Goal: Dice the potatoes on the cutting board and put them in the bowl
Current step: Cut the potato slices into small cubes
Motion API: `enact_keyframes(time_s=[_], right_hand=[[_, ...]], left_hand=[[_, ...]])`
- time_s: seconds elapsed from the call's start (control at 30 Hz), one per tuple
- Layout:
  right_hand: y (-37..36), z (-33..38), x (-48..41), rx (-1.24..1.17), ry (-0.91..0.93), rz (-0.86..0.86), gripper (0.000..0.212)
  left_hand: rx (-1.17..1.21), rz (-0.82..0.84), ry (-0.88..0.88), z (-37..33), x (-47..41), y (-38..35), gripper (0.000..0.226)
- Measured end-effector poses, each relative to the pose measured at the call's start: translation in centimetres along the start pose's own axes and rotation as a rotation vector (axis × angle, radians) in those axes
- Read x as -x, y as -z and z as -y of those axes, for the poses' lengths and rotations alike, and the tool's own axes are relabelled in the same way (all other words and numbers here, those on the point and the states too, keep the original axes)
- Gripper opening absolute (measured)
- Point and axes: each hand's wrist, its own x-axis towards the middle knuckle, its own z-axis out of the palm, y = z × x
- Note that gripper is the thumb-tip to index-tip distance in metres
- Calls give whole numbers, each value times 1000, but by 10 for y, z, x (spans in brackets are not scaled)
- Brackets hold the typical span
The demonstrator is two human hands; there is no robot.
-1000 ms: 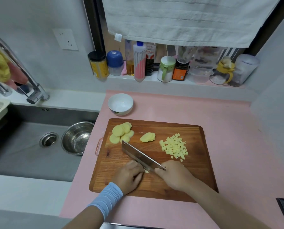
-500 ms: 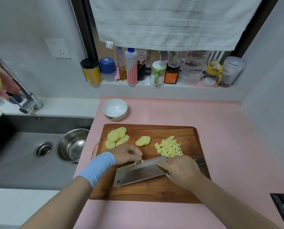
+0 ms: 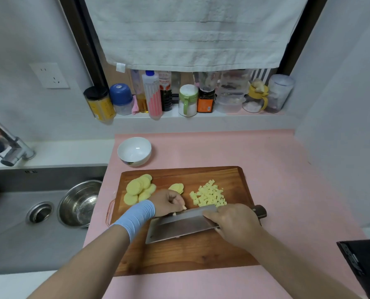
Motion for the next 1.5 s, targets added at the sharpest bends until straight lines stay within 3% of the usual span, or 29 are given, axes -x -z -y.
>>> enact_keyframes(time_s=[0.27, 0.43, 0.67, 0.73, 0.87, 0.97, 1.07, 1.13, 1.23, 1.3, 1.4, 1.5], right_hand=[[-1, -32, 26, -33, -183, -52, 40], [-5, -45, 39, -53, -263, -75, 41], [-11, -48, 42, -96, -284, -42, 30], [-8, -45, 41, -128, -294, -21, 23], [-6, -39, 35, -286, -386, 51, 31], [-5, -27, 26, -477, -528, 114, 27], [-6, -12, 19, -656, -656, 174, 20], [-7, -2, 15, -726, -698, 187, 21], [-7, 9, 9, -766, -743, 188, 26], [-6, 17, 8, -767, -756, 202, 28], [-4, 30, 11, -795, -770, 201, 34], [-3, 38, 13, -815, -792, 195, 36]], left_hand=[[-73, 172, 2, -43, -40, 1, 13], [-57, 30, 4, -63, -66, -13, 17], [-201, 59, -40, -70, -64, -22, 18], [-116, -39, -38, -59, -59, -15, 8], [166, -387, 23, -30, -31, 4, 35], [70, -502, 60, -1, -8, 0, 38], [39, -475, 89, 25, 13, -18, 32], [-119, -401, -80, 36, 23, -32, 20], [-512, -241, -393, 45, 23, -56, 57], [-690, -219, -404, 49, 18, -67, 61], [-626, -308, -286, 51, 20, -72, 42], [-535, -441, -249, 50, 29, -77, 51]])
